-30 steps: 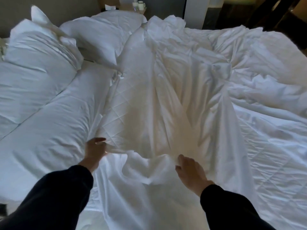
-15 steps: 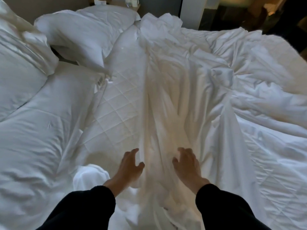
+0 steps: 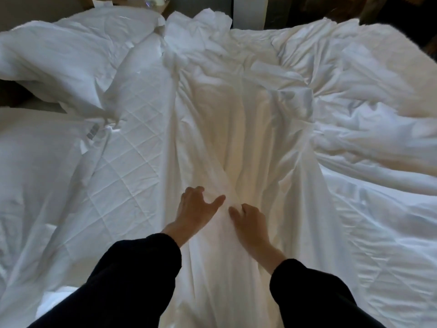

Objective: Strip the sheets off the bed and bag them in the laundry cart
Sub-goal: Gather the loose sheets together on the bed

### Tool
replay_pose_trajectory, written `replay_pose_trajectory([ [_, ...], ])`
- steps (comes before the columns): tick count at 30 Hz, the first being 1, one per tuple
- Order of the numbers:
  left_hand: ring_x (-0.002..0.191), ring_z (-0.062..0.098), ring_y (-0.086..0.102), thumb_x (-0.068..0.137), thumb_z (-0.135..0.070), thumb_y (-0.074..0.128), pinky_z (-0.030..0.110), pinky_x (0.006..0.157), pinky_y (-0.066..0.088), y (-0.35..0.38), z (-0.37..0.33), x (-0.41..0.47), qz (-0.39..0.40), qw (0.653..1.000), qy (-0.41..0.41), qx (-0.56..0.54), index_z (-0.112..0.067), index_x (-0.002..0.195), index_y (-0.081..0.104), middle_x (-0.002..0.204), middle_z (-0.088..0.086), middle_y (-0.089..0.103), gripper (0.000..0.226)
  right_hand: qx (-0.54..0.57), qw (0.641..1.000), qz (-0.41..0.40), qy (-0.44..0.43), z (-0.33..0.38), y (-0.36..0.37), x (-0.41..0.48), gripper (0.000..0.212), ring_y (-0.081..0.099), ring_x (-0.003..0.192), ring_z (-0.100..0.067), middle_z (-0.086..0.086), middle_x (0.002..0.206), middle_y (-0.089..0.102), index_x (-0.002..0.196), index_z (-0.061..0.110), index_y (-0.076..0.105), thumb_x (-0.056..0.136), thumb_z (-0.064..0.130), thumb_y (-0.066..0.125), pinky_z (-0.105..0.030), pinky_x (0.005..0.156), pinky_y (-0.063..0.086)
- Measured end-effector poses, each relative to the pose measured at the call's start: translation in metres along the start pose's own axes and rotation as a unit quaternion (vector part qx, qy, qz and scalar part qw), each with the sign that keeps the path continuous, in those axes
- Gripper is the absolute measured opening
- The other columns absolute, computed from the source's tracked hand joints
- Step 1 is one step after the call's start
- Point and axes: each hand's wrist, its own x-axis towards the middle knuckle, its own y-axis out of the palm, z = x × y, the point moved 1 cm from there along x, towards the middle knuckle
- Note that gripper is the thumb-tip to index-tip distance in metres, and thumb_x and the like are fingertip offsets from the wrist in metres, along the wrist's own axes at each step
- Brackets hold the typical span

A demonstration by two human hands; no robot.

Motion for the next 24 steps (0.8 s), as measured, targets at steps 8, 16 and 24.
replay_pose_trajectory([
  [8,0.087,0.029,0.063,0.082,-0.031,0.065,0.032,0.066,0.053,0.038,-0.111,0.051,-0.002,0.996,-0.016,-0.084,0.003,0.119,0.045,0.105,0.016,0.061,0.054,-0.065,0.992,-0.029,-0.107,-0.021,-0.070,-0.002,0.041,0.026,0.045,-0.014,0.001,0.045,0.026,0.054,0.015,0.023,0.086,0.017,0.047,-0.033,0.048,0.028],
  [16,0.081,0.033,0.061,0.088,-0.009,0.050,0.035,0.062,0.056,0.083,-0.222,0.059,0.042,0.980,0.088,-0.174,-0.003,0.095,0.049,0.089,0.015,0.057,0.009,-0.030,0.983,-0.180,0.006,-0.058,-0.156,0.029,0.040,0.035,0.043,-0.015,0.000,0.043,0.035,0.050,0.012,0.032,0.085,0.017,0.051,-0.025,0.044,0.026],
  [24,0.067,0.025,0.066,0.089,-0.016,0.057,0.033,0.053,0.058,0.104,-0.225,0.072,0.133,0.983,0.037,-0.118,-0.006,0.129,0.049,0.098,0.006,0.060,0.042,-0.026,0.997,-0.028,0.065,-0.083,-0.161,0.072,0.036,0.060,0.098,-0.021,0.002,0.101,0.062,0.119,0.021,0.053,0.084,0.027,0.053,-0.035,0.085,0.050],
])
